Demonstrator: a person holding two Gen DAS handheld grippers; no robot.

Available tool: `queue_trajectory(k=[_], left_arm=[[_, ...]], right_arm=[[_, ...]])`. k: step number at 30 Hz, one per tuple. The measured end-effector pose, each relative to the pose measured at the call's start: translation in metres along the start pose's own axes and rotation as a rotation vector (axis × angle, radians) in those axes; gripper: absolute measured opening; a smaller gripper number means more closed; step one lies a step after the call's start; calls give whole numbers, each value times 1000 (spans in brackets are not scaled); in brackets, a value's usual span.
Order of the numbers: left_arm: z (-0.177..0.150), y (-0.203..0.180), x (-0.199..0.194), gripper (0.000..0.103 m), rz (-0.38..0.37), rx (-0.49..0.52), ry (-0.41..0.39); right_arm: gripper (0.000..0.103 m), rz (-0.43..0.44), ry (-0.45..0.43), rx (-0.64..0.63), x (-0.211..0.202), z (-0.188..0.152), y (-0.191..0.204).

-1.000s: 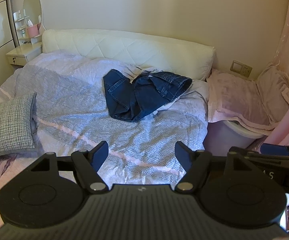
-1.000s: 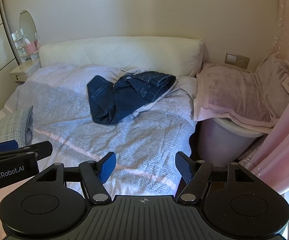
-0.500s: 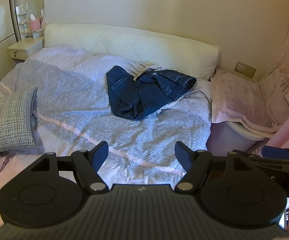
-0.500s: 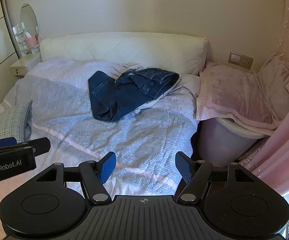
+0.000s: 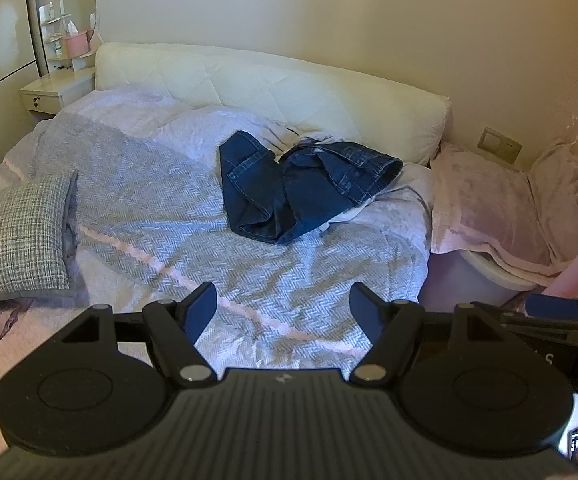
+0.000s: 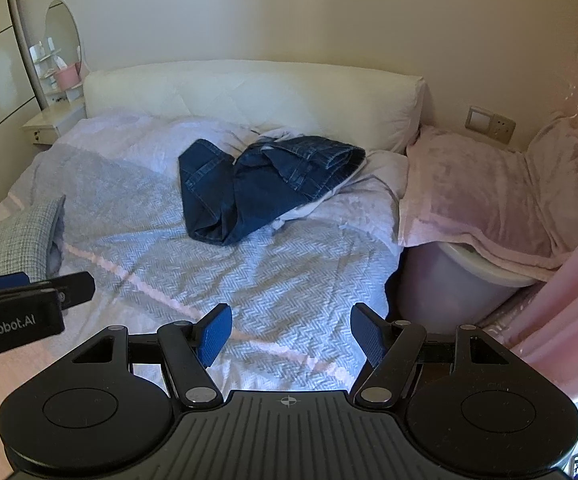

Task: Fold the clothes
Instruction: 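Move both tools toward the crumpled dark blue jeans on the grey blanket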

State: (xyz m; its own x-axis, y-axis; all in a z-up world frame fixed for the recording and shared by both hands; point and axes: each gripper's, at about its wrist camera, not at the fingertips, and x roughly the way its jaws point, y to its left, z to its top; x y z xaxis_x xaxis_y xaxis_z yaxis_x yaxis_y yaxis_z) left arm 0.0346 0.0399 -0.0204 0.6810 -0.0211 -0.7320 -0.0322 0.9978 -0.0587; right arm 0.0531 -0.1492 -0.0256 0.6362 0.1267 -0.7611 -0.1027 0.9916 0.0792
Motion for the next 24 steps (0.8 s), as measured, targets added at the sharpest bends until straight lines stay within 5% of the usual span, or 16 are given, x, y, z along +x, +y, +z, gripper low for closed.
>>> queue_trajectory(k=[13,24], left_arm=[[28,-12,62,70,44,-16,58],[72,-30,133,70,82,-58,123]], right_arm=[[69,42,71,-34,66,31,-23],[69,73,131,-84,135,90,-51]])
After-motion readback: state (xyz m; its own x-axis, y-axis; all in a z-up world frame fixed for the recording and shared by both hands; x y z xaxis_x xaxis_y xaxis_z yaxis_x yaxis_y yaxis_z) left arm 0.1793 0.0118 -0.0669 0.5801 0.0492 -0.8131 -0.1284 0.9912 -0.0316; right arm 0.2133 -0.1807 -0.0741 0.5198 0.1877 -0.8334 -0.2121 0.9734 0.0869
